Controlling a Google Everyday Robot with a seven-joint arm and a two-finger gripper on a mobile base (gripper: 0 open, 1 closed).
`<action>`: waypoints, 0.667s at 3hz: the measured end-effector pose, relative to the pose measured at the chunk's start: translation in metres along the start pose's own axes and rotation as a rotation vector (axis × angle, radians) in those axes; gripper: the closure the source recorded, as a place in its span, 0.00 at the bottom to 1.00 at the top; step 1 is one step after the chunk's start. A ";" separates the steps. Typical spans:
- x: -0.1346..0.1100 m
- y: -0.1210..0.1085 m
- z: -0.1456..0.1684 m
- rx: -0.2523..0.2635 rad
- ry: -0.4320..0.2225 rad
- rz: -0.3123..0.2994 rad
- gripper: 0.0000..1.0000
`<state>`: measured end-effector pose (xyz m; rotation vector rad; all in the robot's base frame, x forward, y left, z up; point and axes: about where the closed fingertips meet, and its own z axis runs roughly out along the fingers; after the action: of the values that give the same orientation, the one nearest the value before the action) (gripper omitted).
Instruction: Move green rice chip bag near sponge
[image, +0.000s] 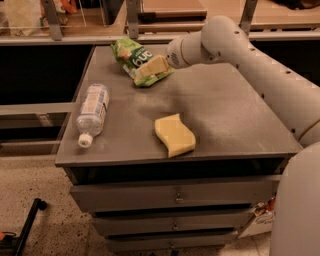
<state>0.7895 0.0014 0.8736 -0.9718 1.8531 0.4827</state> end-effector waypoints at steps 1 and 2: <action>0.005 0.003 0.017 0.002 0.000 0.016 0.00; 0.008 0.014 0.033 0.009 0.036 0.030 0.00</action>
Offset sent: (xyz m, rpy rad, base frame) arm 0.0060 0.0442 -0.0349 -0.0402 0.0793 -0.0574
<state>0.7956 0.0290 0.8503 -0.9533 1.9028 0.4775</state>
